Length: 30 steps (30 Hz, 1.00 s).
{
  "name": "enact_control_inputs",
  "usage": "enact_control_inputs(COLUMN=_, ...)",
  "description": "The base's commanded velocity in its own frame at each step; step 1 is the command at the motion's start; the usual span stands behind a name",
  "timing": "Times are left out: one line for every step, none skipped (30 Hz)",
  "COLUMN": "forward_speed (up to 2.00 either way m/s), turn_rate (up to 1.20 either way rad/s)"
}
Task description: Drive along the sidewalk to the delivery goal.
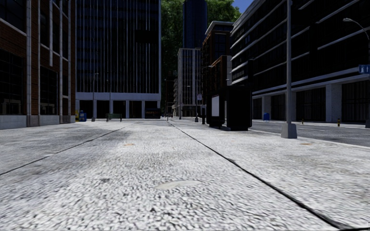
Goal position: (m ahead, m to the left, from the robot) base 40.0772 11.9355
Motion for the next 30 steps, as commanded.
enact_control_inputs(forward_speed=2.00, turn_rate=0.00)
enact_control_inputs(forward_speed=2.00, turn_rate=0.00)
enact_control_inputs(forward_speed=2.00, turn_rate=0.00)
enact_control_inputs(forward_speed=2.00, turn_rate=0.00)
enact_control_inputs(forward_speed=2.00, turn_rate=0.00)
enact_control_inputs(forward_speed=2.00, turn_rate=0.00)
enact_control_inputs(forward_speed=2.00, turn_rate=0.00)
enact_control_inputs(forward_speed=2.00, turn_rate=0.00)
enact_control_inputs(forward_speed=2.00, turn_rate=0.00)
enact_control_inputs(forward_speed=2.00, turn_rate=0.00)
enact_control_inputs(forward_speed=2.00, turn_rate=0.00)
enact_control_inputs(forward_speed=2.00, turn_rate=0.00)
enact_control_inputs(forward_speed=2.00, turn_rate=0.00)
enact_control_inputs(forward_speed=2.00, turn_rate=0.00)
enact_control_inputs(forward_speed=2.00, turn_rate=0.00)
enact_control_inputs(forward_speed=2.00, turn_rate=0.00)
enact_control_inputs(forward_speed=2.00, turn_rate=0.00)
enact_control_inputs(forward_speed=2.00, turn_rate=0.00)
enact_control_inputs(forward_speed=2.00, turn_rate=0.00)
enact_control_inputs(forward_speed=2.00, turn_rate=0.00)
enact_control_inputs(forward_speed=2.00, turn_rate=0.00)
enact_control_inputs(forward_speed=2.00, turn_rate=0.00)
enact_control_inputs(forward_speed=2.00, turn_rate=0.00)
enact_control_inputs(forward_speed=2.00, turn_rate=0.00)
enact_control_inputs(forward_speed=2.00, turn_rate=0.00)
enact_control_inputs(forward_speed=2.00, turn_rate=0.00)
enact_control_inputs(forward_speed=2.00, turn_rate=0.00)
enact_control_inputs(forward_speed=2.00, turn_rate=0.00)
enact_control_inputs(forward_speed=2.00, turn_rate=0.00)
enact_control_inputs(forward_speed=2.00, turn_rate=0.00)
